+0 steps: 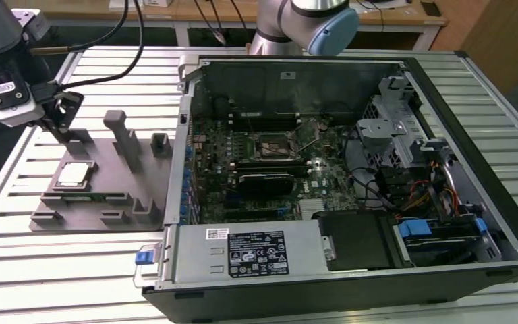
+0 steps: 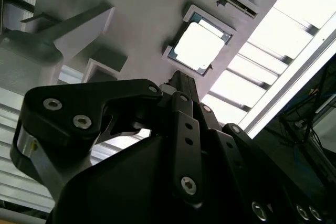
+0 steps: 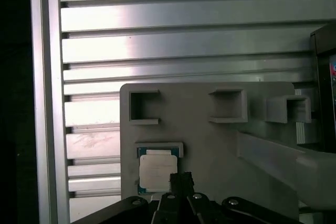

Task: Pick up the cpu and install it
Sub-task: 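Pick up the cpu and move it towards the insertion slot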

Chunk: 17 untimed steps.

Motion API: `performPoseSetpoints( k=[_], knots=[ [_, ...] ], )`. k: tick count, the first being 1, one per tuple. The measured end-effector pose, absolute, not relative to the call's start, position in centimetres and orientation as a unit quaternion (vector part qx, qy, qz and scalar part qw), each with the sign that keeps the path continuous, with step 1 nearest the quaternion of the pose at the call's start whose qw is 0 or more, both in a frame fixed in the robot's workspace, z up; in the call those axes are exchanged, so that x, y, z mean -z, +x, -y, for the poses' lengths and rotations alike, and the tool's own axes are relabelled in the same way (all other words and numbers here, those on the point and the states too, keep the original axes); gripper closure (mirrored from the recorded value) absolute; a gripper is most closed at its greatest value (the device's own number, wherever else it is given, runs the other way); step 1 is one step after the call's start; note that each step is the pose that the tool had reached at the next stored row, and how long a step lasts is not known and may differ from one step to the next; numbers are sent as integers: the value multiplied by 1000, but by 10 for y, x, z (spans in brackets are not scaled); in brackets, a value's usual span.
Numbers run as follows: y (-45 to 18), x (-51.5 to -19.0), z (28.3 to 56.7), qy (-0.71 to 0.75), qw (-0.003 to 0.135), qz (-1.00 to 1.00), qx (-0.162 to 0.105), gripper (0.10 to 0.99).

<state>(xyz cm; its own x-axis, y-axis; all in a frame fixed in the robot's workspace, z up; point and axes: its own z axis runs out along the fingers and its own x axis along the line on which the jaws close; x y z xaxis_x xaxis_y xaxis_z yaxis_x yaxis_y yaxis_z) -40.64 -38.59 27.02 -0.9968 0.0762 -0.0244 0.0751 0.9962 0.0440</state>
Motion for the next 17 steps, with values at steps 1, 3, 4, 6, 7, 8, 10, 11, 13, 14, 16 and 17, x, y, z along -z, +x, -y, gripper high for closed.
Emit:
performPoseSetpoints(
  k=[1,3,4,6,7,8,10,11,13,14,16,17],
  knots=[
    [-407,-269,386,38,13,-999,-22,980],
    [-409,-266,386,38,13,-999,-22,980],
    [-410,-265,386,38,13,-999,-22,980],
    [-412,-263,386,38,13,-999,-22,980],
    [-413,-261,386,38,13,-999,-22,980],
    [-414,-260,386,38,13,-999,-22,980],
    [-415,-258,386,38,13,-999,-22,980],
    [-416,-257,386,38,13,-999,-21,980],
    [-417,-255,386,38,13,-999,-22,980],
    [-418,-254,386,38,13,-999,-21,980],
    [-418,-252,386,38,13,-999,-22,980],
    [-419,-250,386,38,13,-999,-22,980]
  ],
)
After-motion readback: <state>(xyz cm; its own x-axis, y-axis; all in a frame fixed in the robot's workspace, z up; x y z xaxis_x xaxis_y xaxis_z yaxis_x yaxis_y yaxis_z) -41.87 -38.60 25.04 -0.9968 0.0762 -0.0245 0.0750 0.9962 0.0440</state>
